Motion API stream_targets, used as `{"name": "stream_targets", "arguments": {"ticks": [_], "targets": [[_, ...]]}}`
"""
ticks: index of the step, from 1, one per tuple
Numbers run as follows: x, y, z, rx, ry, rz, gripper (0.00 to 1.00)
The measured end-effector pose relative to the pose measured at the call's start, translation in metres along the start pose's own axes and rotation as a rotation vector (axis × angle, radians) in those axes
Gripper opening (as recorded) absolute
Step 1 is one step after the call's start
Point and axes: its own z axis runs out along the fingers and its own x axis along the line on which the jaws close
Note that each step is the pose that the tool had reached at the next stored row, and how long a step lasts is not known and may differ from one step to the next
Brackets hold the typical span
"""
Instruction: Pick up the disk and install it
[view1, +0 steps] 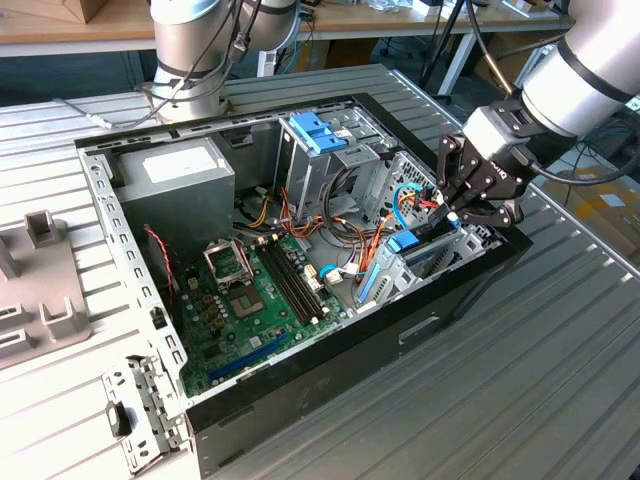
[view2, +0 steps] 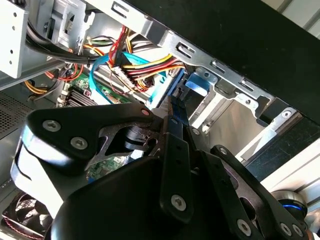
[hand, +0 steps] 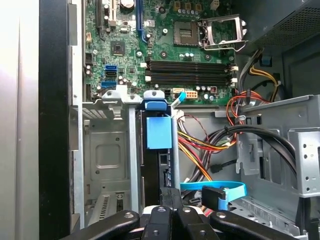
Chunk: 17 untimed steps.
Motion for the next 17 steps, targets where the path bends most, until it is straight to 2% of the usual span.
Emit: {"name": "stream_targets", "arguments": {"ticks": [13, 16, 17], "targets": [[0.0065, -0.0022, 0.008, -0.0026, 0.0001, 0.001, 0.11], [0.0057, -0.003, 0.0037, -0.0023, -0.0025, 0.0, 0.11], [0.0047, -0.0029, -0.0025, -0.0024, -0.0001, 0.0, 0.11]]}}
